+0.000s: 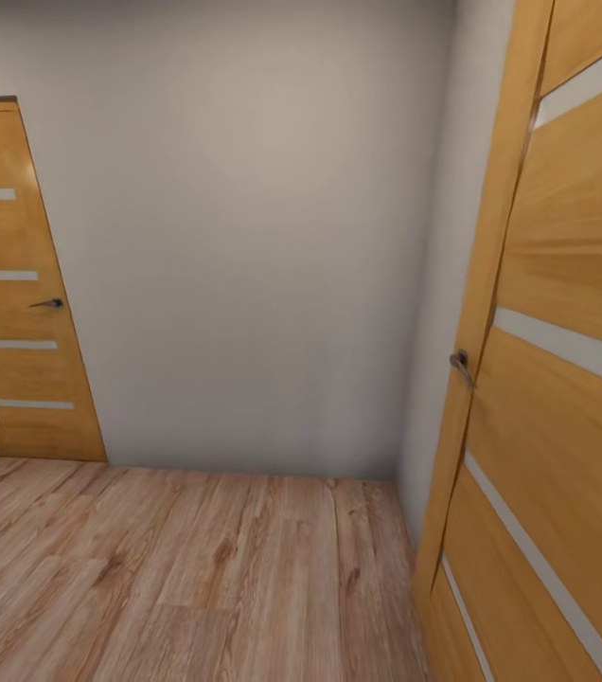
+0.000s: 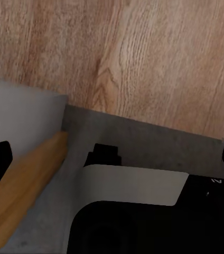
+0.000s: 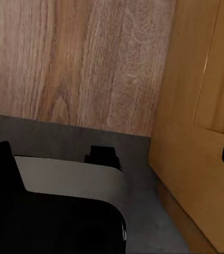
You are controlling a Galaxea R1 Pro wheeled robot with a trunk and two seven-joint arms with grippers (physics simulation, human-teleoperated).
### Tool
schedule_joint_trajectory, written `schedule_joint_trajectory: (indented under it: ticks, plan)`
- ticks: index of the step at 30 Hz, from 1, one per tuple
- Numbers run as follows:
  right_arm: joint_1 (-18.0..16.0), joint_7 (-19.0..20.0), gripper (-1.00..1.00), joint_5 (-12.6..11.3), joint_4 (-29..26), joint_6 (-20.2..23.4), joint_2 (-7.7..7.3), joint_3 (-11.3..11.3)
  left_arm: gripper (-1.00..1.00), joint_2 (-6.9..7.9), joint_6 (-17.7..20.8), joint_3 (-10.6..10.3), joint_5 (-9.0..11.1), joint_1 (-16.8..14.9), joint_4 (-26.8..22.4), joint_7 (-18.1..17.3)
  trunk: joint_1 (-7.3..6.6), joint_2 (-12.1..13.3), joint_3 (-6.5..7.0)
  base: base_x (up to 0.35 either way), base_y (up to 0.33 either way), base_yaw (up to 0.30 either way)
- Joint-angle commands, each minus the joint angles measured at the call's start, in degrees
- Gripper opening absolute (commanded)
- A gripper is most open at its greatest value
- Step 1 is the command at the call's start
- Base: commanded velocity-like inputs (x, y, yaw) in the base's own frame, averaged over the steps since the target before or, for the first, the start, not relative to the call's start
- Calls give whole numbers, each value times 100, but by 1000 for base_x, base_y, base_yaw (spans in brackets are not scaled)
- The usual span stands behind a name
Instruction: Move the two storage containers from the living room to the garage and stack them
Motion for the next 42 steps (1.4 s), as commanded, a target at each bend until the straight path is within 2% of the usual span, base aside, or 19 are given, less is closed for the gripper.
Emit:
schedule_joint_trajectory:
  ticks: [1, 10, 21, 42]
  plan:
    - [-6, 0, 100, -51, 17, -29, 3, 48, 100, 0, -3, -45, 49, -3, -1, 12, 3, -3, -6, 312, 0, 0]
    - [-6, 0, 100, -51, 15, -29, 3, 48, 100, 0, -3, -42, 51, -3, -1, 12, 3, -3, -6, 311, 0, 0]
    - [-6, -1, 100, -51, 17, -34, 3, 48, 100, 0, -3, -40, 56, -3, -1, 12, 3, -3, -6, 98, 0, 0]
    - [-6, -2, 100, -51, 18, -32, 3, 48, 100, 0, -3, -38, 57, -3, -1, 12, 3, -3, -6, 314, 0, 0]
